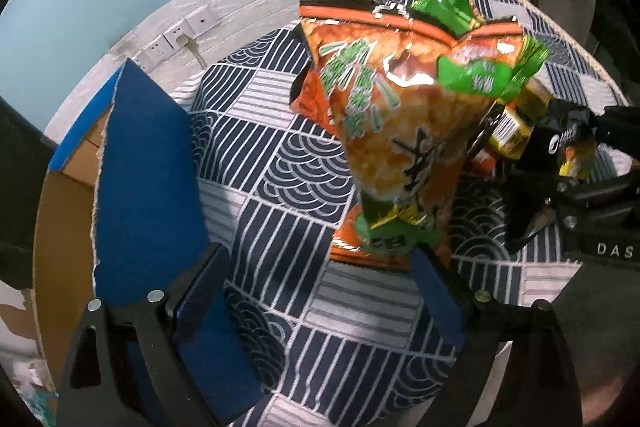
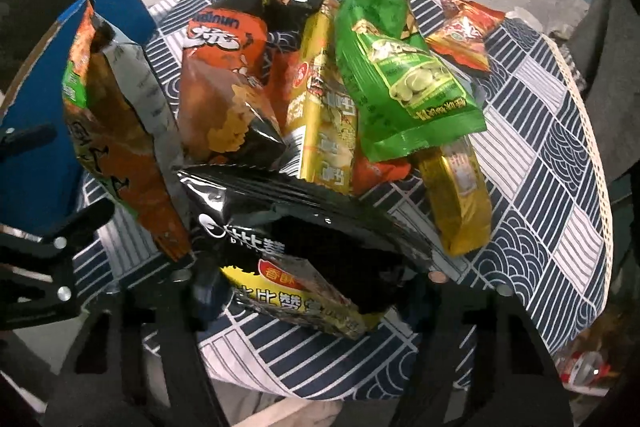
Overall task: Organize snacks
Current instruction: 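Grasp the orange-green chip bag with the left tool while the right tool grasps the black packet, then lift the orange-green bag with the left tool while the right tool lifts the black packet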
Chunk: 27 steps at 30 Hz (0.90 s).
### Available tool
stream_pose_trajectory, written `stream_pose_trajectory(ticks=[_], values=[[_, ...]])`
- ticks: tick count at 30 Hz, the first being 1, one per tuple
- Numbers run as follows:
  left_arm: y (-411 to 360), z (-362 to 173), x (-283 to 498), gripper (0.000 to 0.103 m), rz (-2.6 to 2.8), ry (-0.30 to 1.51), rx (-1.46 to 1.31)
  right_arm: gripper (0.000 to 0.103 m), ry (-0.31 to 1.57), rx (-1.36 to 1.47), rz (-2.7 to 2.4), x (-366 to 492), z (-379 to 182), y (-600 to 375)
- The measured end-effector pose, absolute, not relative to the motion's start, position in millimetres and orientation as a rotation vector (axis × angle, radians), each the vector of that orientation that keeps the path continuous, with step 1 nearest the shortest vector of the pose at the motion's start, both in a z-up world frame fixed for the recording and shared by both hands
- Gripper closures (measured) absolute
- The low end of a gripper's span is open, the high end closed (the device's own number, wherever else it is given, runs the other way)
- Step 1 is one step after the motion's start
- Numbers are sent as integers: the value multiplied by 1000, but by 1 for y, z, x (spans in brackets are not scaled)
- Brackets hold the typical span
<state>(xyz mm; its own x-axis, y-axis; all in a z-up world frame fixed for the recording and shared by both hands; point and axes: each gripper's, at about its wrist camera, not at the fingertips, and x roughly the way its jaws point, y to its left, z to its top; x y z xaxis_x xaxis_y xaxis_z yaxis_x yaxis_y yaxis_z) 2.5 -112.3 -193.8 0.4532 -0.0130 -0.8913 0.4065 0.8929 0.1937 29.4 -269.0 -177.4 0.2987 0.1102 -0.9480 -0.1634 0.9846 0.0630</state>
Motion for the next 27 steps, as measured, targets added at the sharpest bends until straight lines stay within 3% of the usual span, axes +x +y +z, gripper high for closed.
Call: stream_pose_trajectory(ticks=[27], values=[[-155, -223, 30, 10, -324, 1105, 433, 42, 1200, -136, 266, 29, -160, -288]])
